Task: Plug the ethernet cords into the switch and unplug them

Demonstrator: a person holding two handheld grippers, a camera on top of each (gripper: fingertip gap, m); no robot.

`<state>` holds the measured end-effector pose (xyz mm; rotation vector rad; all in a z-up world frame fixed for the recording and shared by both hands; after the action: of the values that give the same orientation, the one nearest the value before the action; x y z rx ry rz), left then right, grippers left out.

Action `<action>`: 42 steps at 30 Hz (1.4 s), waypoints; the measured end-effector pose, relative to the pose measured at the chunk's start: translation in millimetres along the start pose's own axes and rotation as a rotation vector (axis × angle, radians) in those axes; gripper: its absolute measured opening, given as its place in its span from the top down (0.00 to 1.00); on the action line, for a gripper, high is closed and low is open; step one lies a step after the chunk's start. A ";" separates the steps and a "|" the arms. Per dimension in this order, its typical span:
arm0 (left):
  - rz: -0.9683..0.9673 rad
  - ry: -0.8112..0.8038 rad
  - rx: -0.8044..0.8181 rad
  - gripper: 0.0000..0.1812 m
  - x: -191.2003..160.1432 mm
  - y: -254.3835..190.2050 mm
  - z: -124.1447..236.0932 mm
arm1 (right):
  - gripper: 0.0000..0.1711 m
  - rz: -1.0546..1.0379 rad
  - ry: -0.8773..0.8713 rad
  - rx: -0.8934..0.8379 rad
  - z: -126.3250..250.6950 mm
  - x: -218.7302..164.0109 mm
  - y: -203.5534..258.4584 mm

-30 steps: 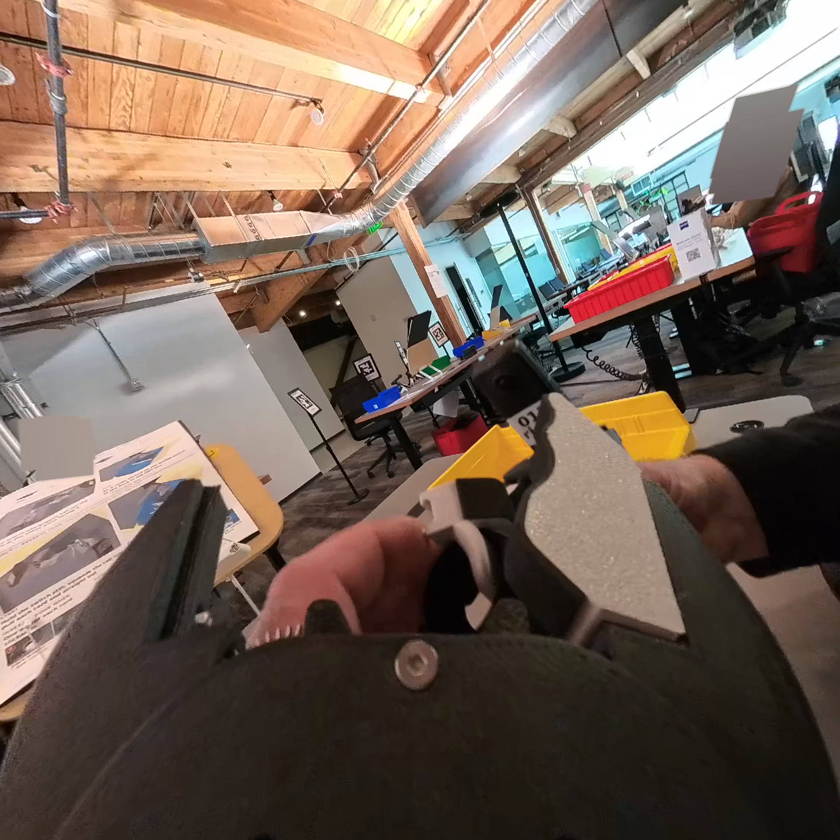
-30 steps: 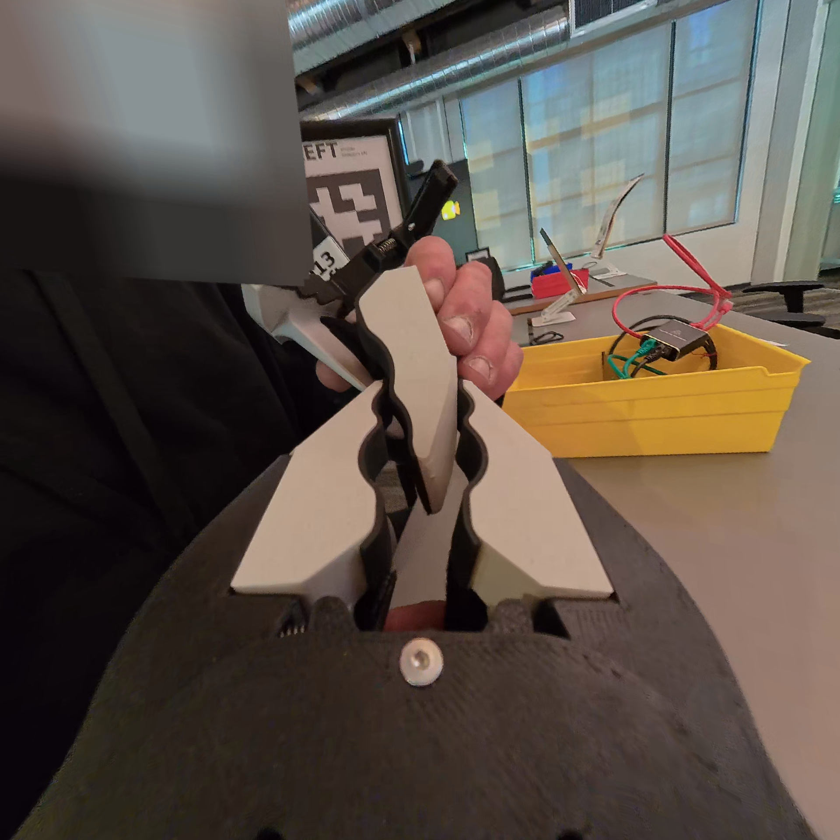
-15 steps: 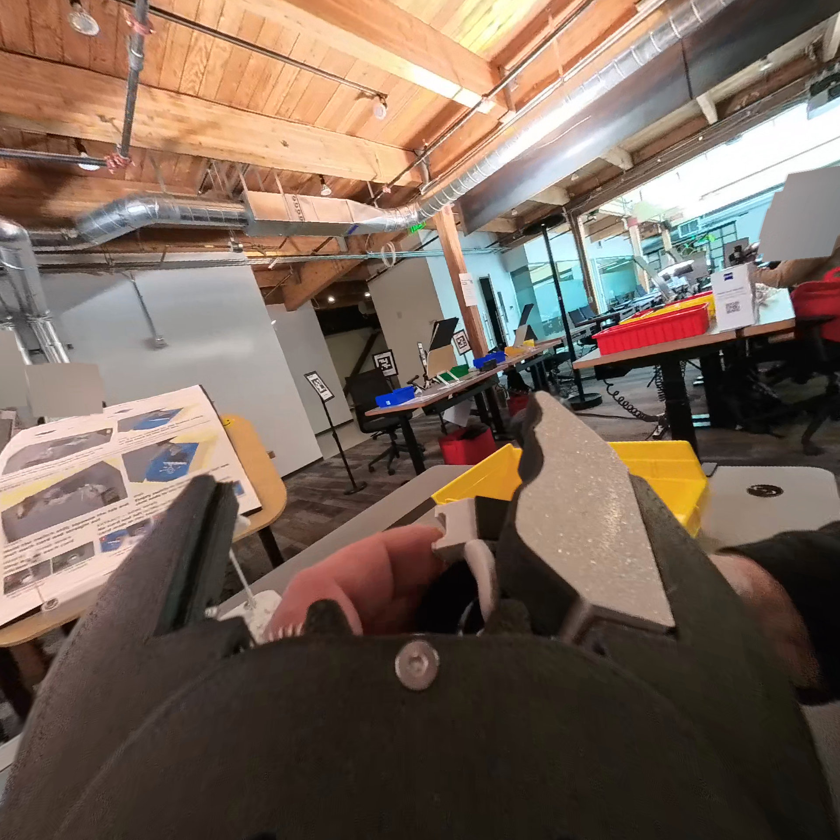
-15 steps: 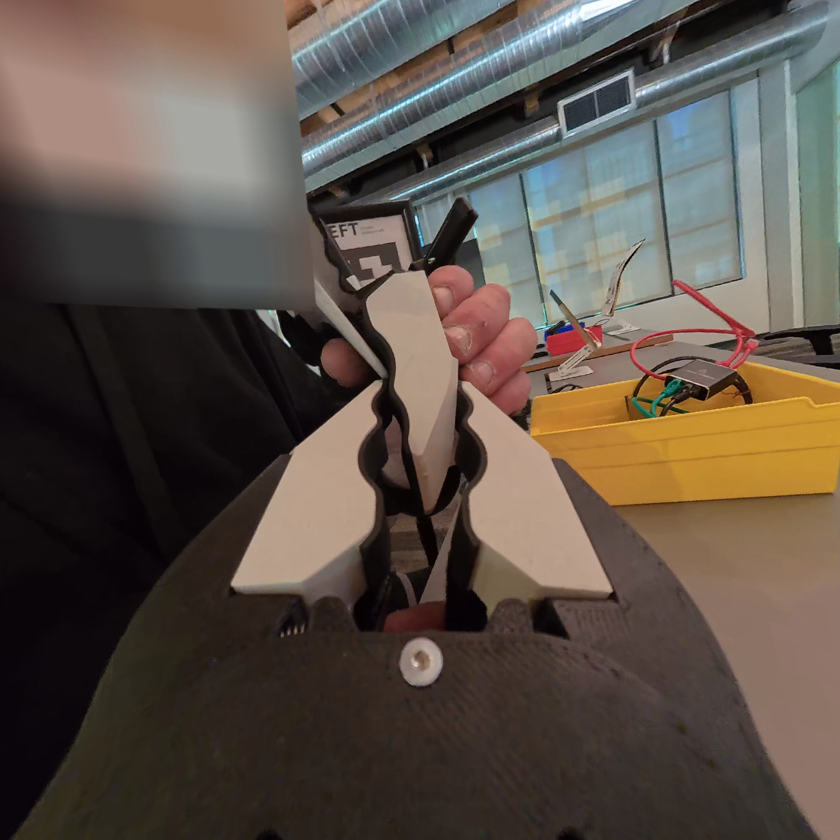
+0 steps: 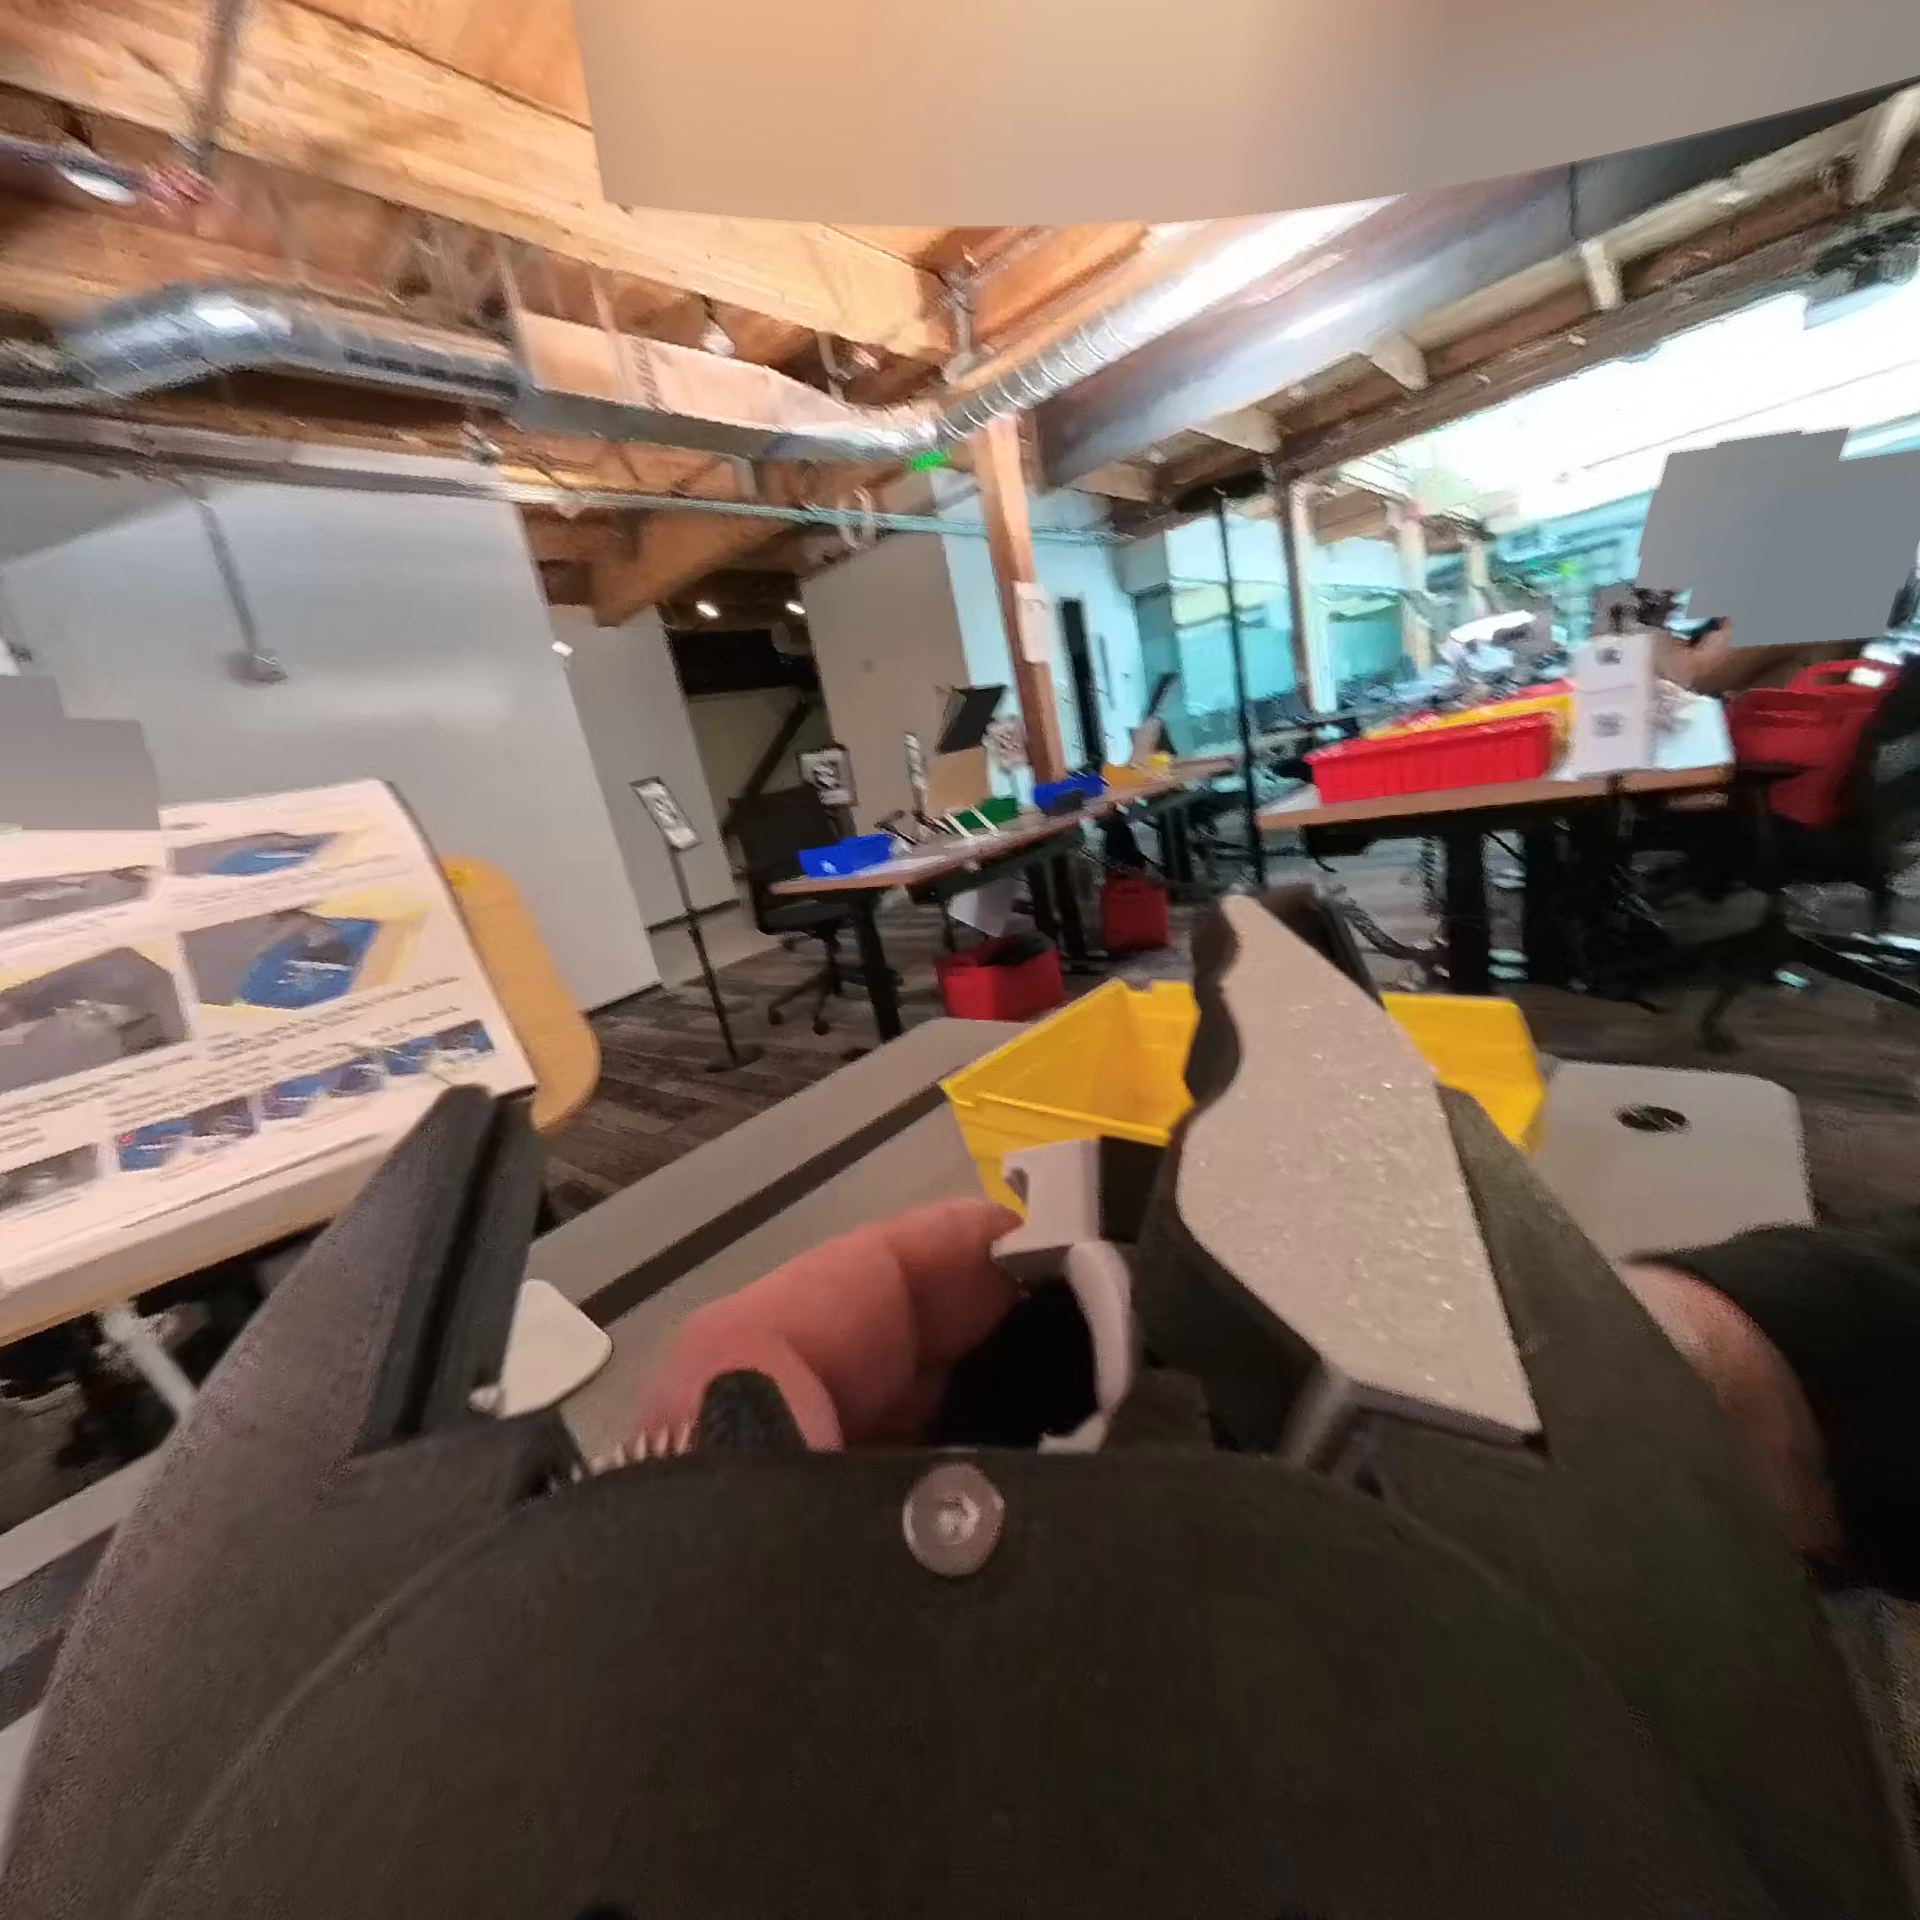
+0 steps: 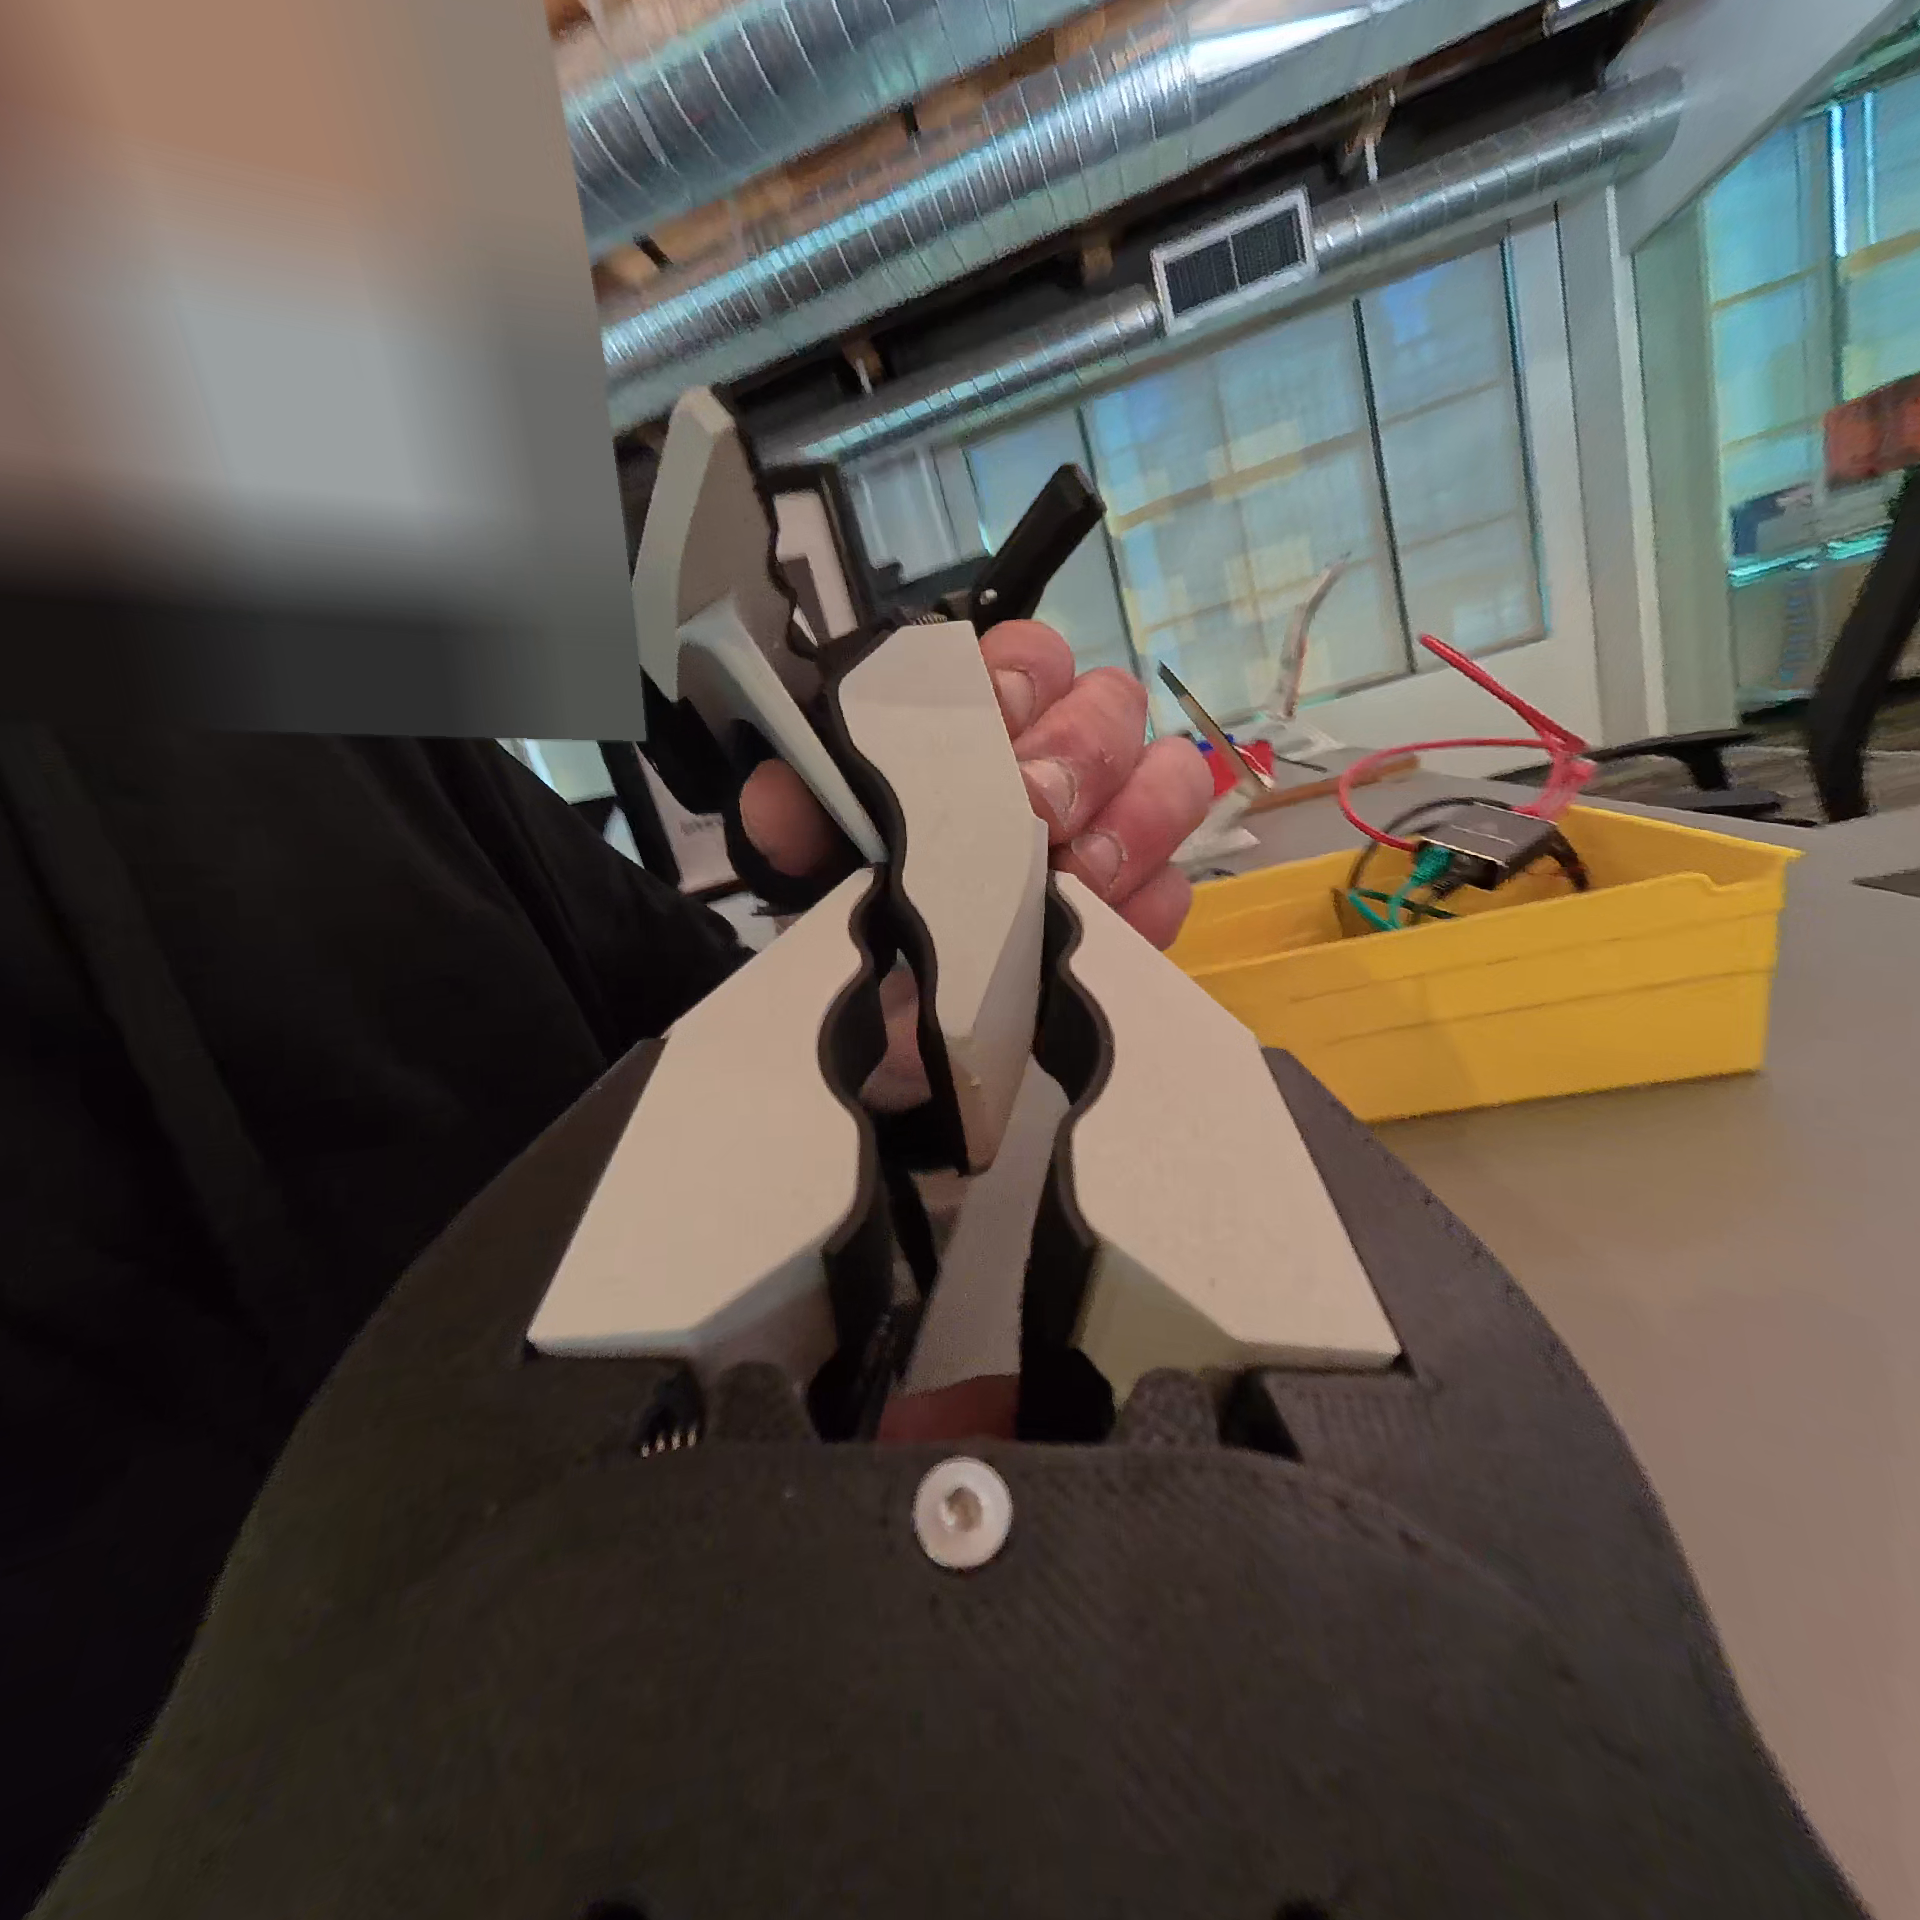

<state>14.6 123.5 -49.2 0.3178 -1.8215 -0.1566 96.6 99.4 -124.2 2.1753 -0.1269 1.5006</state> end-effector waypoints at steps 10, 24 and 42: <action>-0.060 0.374 -0.243 0.38 -26.4 9.9 4.2 | 0.86 0.445 0.358 -0.123 10.3 24.4 -22.0; -0.540 0.608 -0.599 0.53 -67.3 -30.9 34.8 | 0.86 1.435 0.537 -0.274 4.3 26.6 1.2; -0.611 0.442 -0.442 0.43 -64.0 -28.4 33.4 | 0.86 1.381 0.516 -0.221 7.9 20.3 3.0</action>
<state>1.9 113.5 -125.0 0.5362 -1.1674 -0.8343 110.3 97.2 -107.1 1.3279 -1.7574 2.4439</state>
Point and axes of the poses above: each gripper's, where its closed fingertips meet, z back along the fingers, x out of its top, y = z × x across the jaws, the point moved 7 cm from there along z, back along the fingers, and after that the axes turned 12 degrees about -x, right-handed, at the moved point
